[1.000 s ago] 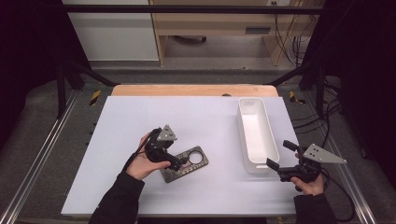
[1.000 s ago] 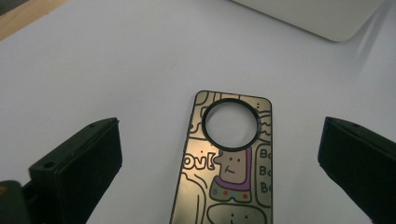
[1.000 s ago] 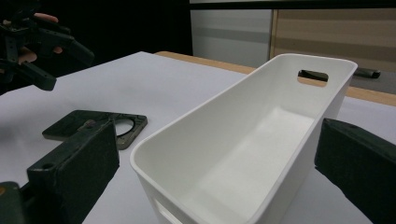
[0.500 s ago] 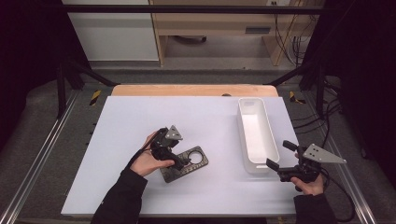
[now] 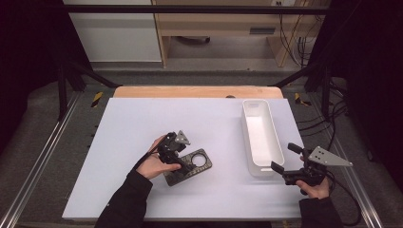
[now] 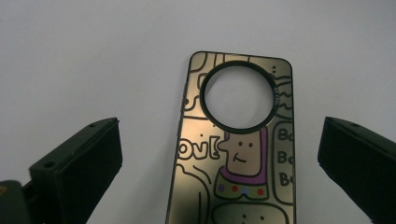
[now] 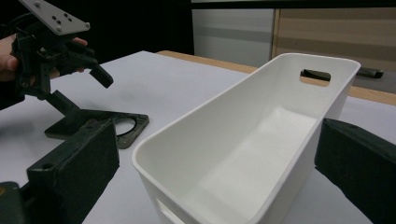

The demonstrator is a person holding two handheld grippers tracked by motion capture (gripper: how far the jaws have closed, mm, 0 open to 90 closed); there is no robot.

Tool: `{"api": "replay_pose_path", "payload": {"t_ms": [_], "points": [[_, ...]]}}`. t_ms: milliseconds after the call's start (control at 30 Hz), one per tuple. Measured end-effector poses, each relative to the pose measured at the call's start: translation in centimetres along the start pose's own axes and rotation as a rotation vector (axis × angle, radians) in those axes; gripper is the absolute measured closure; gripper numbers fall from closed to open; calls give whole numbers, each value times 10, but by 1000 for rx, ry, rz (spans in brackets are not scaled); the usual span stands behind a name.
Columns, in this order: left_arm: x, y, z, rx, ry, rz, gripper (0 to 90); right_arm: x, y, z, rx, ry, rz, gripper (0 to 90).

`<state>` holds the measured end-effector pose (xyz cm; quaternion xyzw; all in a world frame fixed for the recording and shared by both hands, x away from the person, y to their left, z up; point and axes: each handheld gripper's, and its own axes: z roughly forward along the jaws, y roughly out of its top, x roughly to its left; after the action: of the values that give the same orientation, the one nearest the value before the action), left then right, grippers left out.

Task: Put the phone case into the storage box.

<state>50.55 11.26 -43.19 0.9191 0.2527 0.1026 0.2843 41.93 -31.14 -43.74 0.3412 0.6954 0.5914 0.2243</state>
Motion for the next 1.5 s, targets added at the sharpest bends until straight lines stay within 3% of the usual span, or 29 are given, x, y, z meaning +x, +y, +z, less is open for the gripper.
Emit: {"api": "replay_pose_path", "payload": {"t_ms": [700,1500], "points": [[-2,-7,20,61,-36,-24,0,1,0,1,4,5,-3,4],[-3,-13,36,134,-44,3,21,0,0,0,4,5,-2,4]]}}
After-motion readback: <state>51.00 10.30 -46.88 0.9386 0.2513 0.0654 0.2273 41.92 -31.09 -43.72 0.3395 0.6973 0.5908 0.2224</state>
